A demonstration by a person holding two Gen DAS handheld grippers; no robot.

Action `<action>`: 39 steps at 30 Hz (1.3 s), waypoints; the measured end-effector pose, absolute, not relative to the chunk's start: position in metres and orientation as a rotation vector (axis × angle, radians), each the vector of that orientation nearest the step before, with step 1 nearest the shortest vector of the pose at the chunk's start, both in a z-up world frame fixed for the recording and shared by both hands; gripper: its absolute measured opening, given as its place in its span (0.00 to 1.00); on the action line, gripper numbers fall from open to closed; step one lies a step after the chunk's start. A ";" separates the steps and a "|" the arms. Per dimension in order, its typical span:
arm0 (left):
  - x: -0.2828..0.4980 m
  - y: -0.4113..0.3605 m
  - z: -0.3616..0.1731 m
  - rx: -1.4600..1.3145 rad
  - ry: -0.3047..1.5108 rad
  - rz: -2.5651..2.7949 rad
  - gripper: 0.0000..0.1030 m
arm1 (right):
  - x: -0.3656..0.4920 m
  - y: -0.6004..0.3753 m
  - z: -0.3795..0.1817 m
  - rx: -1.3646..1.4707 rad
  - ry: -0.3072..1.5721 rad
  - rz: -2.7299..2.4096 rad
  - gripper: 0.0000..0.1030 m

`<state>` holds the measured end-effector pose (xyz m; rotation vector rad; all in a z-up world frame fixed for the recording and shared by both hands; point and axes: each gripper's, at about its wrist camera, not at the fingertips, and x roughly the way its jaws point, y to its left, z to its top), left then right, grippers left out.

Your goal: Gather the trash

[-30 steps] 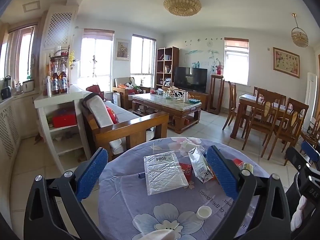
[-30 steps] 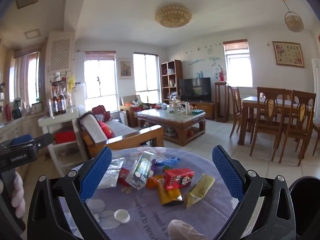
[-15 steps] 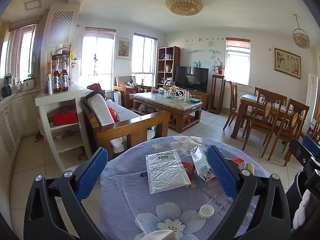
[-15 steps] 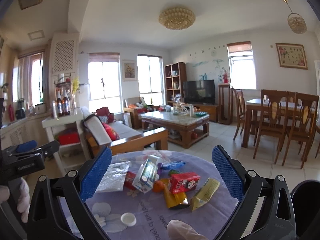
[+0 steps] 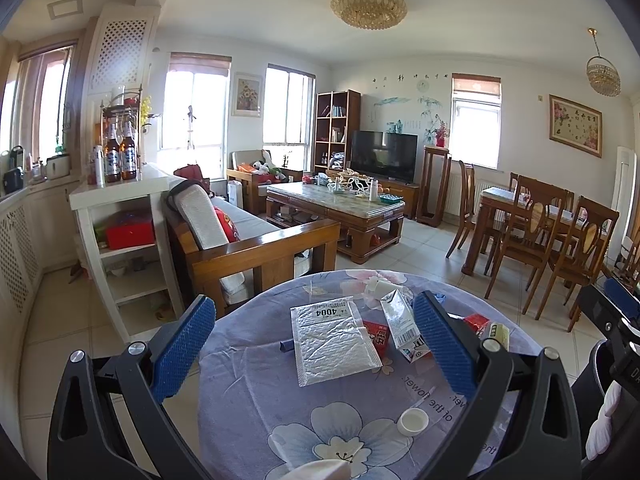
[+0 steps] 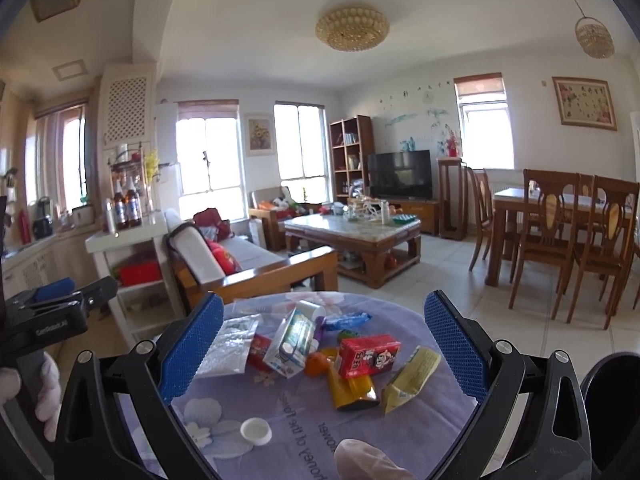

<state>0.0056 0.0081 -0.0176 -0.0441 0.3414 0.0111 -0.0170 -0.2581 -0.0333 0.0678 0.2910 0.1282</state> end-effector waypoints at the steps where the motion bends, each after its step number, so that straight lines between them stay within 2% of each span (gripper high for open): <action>1: 0.006 0.008 -0.018 -0.044 0.343 0.011 0.95 | -0.016 -0.257 -0.034 0.059 0.297 0.126 0.96; 31: 0.011 0.008 -0.027 -0.043 0.369 0.003 0.95 | -0.012 -0.257 -0.044 0.046 0.314 0.110 0.96; 36: 0.028 0.030 -0.041 -0.130 0.407 -0.104 0.95 | -0.004 -0.267 -0.055 0.083 0.343 0.130 0.96; 39: 0.055 0.045 -0.062 -0.134 0.494 -0.191 0.95 | 0.007 -0.274 -0.071 0.059 0.411 0.155 0.96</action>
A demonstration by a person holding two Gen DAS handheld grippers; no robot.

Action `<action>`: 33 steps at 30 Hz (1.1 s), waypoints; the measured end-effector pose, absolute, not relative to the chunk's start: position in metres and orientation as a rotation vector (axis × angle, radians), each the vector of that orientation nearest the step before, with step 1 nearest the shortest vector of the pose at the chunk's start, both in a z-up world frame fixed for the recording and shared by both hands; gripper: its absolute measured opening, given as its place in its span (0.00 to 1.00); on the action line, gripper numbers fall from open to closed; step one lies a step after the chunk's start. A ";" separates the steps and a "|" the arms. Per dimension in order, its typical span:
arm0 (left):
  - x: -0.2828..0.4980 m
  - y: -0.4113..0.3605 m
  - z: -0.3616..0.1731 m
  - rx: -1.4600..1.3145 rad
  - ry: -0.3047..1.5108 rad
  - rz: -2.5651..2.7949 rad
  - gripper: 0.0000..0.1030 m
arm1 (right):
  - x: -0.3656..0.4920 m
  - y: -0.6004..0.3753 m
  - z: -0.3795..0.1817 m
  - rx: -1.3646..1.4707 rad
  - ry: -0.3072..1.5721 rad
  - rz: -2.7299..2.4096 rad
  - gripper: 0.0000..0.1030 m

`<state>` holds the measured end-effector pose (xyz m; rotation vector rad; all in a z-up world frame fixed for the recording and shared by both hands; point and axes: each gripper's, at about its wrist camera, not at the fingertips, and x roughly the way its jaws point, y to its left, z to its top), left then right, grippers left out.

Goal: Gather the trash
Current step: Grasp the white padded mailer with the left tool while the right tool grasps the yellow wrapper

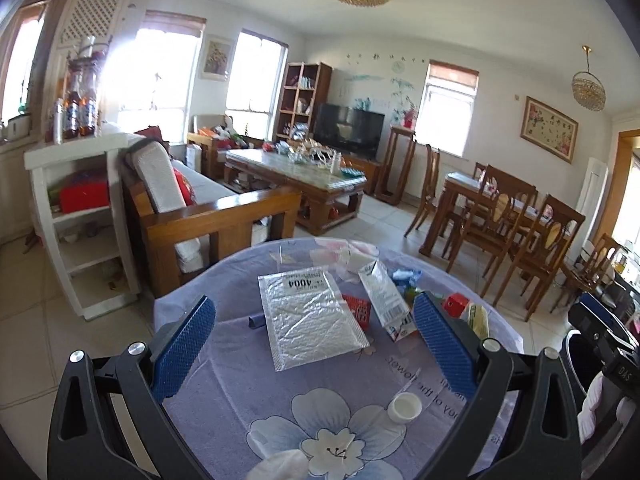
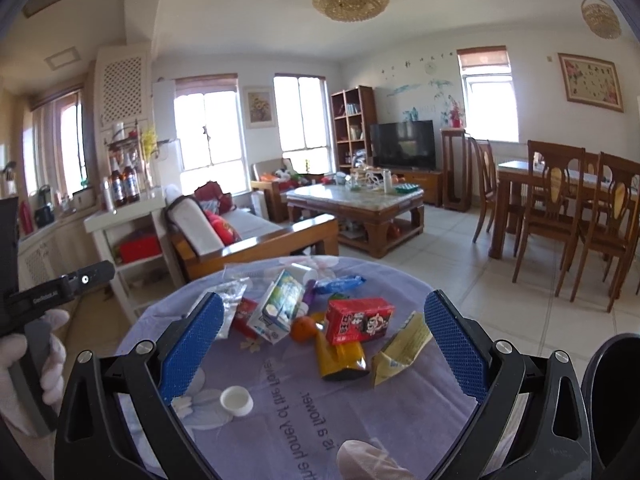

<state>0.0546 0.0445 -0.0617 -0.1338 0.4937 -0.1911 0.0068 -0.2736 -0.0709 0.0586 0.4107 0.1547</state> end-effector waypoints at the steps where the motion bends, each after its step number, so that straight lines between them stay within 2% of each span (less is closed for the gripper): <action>1: 0.066 0.047 -0.070 -0.128 0.543 -0.214 0.95 | 0.012 -0.276 -0.078 0.046 0.443 0.156 0.96; 8: 0.129 0.046 -0.127 -0.112 0.816 -0.266 0.95 | 0.045 -0.286 -0.137 0.066 0.603 0.165 0.96; 17: 0.194 0.042 -0.159 -0.216 0.978 -0.231 0.95 | 0.073 -0.305 -0.161 0.182 0.667 0.207 0.96; 33: 0.219 0.035 -0.173 -0.328 1.009 -0.266 0.95 | 0.093 -0.334 -0.164 0.217 0.671 0.219 0.96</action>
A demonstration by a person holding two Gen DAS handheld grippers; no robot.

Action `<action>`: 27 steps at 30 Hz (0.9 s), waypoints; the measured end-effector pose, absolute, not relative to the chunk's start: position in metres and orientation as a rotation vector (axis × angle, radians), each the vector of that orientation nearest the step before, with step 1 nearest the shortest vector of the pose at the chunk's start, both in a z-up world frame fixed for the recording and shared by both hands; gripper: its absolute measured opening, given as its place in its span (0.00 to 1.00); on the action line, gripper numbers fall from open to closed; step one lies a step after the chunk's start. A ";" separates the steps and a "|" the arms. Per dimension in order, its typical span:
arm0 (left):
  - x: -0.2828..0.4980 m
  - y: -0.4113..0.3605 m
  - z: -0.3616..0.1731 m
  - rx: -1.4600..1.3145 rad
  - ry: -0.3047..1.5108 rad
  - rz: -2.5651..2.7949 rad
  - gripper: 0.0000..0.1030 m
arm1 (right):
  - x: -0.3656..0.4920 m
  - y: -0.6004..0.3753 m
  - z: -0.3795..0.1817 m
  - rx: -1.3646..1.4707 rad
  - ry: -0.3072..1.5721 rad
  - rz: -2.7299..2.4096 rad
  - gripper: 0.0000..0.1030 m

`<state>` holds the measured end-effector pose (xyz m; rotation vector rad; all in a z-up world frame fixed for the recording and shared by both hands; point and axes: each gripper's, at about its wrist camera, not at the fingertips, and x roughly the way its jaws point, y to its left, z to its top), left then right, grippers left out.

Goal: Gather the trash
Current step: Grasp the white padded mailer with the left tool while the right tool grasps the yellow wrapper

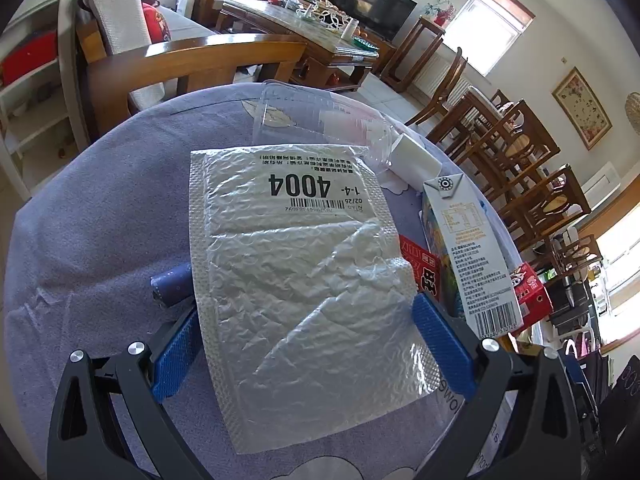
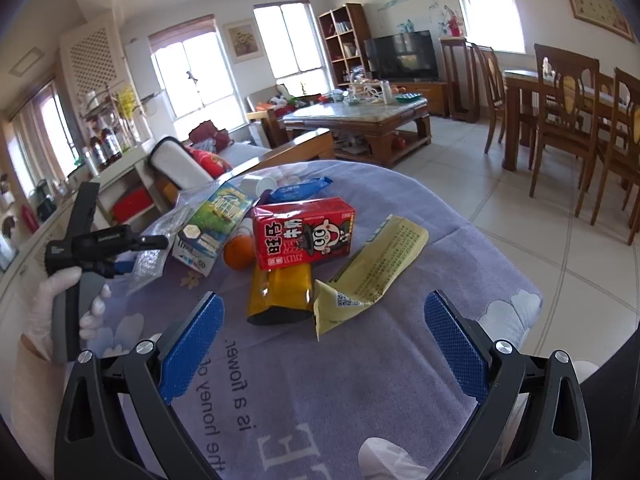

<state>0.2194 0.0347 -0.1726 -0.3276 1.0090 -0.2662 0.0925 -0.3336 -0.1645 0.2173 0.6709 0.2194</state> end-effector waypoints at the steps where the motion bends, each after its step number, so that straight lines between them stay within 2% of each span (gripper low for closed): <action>1: 0.218 0.034 -0.172 -0.340 1.004 -0.276 0.91 | 0.096 -0.337 -0.165 0.243 0.680 0.235 0.96; 2: 0.216 0.034 -0.171 -0.358 0.999 -0.288 0.85 | 0.100 -0.341 -0.166 0.281 0.693 0.255 0.96; 4: 0.216 0.034 -0.171 -0.388 0.999 -0.328 0.57 | 0.112 -0.351 -0.170 0.360 0.718 0.295 0.94; 6: 0.215 0.032 -0.171 -0.410 1.000 -0.372 0.47 | 0.124 -0.357 -0.173 0.411 0.742 0.319 0.89; 8: 0.214 0.027 -0.170 -0.392 0.988 -0.381 0.43 | 0.137 -0.358 -0.177 0.417 0.779 0.295 0.83; 10: 0.212 0.026 -0.167 -0.402 0.972 -0.394 0.32 | 0.149 -0.359 -0.182 0.423 0.819 0.266 0.75; 12: 0.212 0.027 -0.165 -0.425 0.958 -0.417 0.22 | 0.160 -0.360 -0.185 0.426 0.849 0.222 0.73; 15: 0.211 0.024 -0.161 -0.431 0.935 -0.432 0.16 | 0.173 -0.364 -0.188 0.437 0.876 0.152 0.72; 18: 0.211 0.021 -0.160 -0.426 0.925 -0.454 0.13 | 0.188 -0.361 -0.197 0.412 0.929 0.136 0.62; 21: 0.214 0.019 -0.160 -0.446 0.925 -0.480 0.13 | 0.199 -0.352 -0.205 0.389 0.964 0.140 0.55; 23: 0.215 0.016 -0.161 -0.437 0.924 -0.480 0.13 | 0.205 -0.349 -0.209 0.371 0.975 0.138 0.47; 25: 0.216 0.012 -0.162 -0.432 0.925 -0.488 0.13 | 0.208 -0.347 -0.209 0.345 0.973 0.120 0.27; 27: 0.217 0.007 -0.162 -0.415 0.917 -0.494 0.13 | 0.209 -0.346 -0.211 0.348 0.973 0.129 0.19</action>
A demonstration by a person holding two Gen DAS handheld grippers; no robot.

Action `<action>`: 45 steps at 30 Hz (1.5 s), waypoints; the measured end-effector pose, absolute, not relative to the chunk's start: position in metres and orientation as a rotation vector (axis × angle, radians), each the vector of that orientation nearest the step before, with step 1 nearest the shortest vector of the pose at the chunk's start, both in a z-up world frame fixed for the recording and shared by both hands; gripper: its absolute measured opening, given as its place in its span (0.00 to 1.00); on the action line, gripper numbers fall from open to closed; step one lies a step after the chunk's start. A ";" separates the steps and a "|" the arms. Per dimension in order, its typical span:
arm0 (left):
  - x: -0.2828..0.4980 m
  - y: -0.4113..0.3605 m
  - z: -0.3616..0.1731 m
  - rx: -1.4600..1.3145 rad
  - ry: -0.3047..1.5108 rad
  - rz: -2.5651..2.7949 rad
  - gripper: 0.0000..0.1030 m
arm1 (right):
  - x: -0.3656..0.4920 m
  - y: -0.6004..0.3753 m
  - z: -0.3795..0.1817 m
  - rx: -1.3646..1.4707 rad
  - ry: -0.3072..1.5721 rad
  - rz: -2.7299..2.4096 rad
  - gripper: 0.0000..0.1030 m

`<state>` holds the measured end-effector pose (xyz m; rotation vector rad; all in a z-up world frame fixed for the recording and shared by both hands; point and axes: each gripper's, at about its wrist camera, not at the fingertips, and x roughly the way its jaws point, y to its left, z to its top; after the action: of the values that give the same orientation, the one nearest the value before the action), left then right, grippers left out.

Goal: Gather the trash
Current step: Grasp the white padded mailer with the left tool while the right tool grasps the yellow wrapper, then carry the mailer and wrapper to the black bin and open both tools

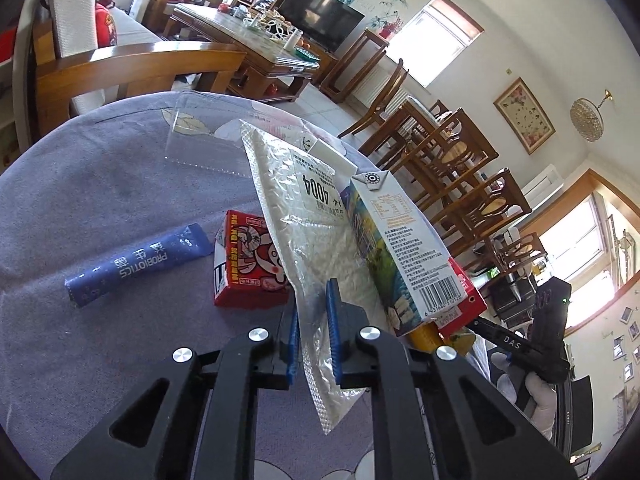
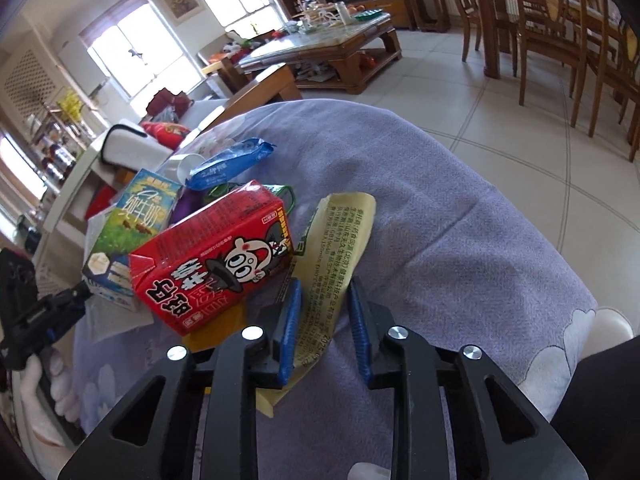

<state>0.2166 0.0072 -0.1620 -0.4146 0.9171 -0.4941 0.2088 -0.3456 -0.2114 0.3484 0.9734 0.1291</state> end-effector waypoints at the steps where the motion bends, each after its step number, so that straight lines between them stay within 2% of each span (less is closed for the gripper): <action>1: 0.215 0.005 -0.161 -0.403 0.906 -0.492 0.12 | 0.208 -0.345 -0.212 0.352 0.970 0.136 0.15; 9: 0.198 0.002 -0.146 -0.399 0.802 -0.484 0.06 | 0.194 -0.345 -0.200 0.384 0.910 0.175 0.07; 15: 0.173 0.006 -0.125 -0.379 0.699 -0.462 0.06 | 0.169 -0.352 -0.180 0.418 0.843 0.213 0.07; 26: 0.119 -0.013 -0.076 -0.320 0.567 -0.580 0.06 | 0.088 -0.391 -0.109 0.362 0.688 0.242 0.07; 31: 0.101 -0.067 -0.065 -0.267 0.557 -0.715 0.06 | 0.043 -0.431 -0.080 0.322 0.627 0.191 0.07; 36: 0.085 -0.154 -0.069 -0.220 0.577 -0.917 0.06 | -0.015 -0.490 -0.064 0.295 0.572 0.051 0.07; 45: 0.064 -0.331 -0.116 -0.162 0.711 -1.287 0.06 | -0.111 -0.612 -0.108 0.394 0.608 -0.235 0.07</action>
<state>0.0642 -0.3309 -0.1158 -0.1622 0.7115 -1.2867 -0.1106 -0.6119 -0.1081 0.3940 0.6079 -0.2349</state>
